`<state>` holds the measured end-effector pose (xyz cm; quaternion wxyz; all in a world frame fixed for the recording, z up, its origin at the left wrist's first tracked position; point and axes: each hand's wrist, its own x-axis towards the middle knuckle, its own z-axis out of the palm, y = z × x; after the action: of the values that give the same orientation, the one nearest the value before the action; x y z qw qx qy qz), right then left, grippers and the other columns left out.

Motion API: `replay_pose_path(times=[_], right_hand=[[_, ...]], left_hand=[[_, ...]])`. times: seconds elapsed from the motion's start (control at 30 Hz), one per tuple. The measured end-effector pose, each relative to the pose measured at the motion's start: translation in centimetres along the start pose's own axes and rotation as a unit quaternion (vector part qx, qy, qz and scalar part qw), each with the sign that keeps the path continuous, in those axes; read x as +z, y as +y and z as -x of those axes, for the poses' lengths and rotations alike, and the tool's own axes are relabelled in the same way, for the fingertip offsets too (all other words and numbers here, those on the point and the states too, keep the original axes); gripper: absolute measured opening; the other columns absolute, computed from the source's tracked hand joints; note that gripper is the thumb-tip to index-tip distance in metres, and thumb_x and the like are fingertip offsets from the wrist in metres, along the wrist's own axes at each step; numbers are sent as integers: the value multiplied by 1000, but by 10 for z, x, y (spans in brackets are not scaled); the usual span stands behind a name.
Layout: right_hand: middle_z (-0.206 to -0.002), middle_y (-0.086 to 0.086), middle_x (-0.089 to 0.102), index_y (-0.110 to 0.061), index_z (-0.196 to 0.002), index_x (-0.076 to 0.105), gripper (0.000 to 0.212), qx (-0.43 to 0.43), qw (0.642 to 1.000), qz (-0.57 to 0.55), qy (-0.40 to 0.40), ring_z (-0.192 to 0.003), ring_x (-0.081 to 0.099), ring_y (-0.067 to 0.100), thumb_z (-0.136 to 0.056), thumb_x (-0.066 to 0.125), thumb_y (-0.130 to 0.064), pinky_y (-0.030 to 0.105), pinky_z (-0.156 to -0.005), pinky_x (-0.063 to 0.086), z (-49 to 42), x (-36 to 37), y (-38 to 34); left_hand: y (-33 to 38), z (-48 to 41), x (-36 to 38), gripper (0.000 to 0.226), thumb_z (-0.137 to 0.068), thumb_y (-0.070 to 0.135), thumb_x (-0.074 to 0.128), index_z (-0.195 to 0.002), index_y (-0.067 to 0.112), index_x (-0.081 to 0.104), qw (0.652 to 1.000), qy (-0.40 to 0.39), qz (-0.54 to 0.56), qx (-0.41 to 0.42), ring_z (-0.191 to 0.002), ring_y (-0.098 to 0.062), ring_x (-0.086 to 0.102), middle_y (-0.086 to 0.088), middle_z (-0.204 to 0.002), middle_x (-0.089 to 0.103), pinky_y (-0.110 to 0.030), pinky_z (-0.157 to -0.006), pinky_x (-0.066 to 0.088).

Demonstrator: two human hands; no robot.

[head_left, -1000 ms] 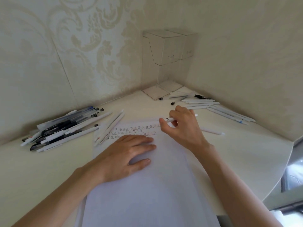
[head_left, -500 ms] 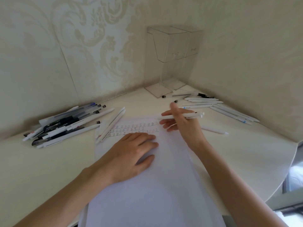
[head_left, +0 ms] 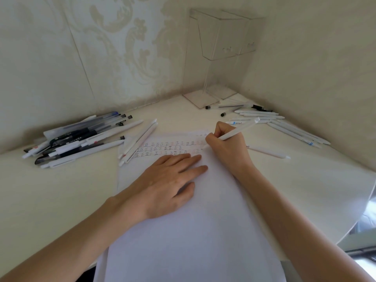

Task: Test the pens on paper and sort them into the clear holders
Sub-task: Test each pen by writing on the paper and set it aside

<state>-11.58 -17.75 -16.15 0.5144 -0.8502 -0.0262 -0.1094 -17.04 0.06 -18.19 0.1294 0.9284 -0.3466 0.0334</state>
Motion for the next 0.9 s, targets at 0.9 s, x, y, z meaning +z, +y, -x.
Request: replay_pose_path(times=[0.9], right_hand=[[-57, -1, 27, -12, -61, 32, 30, 0, 1000, -9, -23, -54, 23, 6, -77, 56, -3, 19, -46, 20, 1, 0, 0]], left_hand=[[1, 0, -3, 62, -87, 56, 15, -140, 33, 35, 1000, 1, 26, 8, -138, -10, 18, 8, -151, 26, -17, -105, 2]])
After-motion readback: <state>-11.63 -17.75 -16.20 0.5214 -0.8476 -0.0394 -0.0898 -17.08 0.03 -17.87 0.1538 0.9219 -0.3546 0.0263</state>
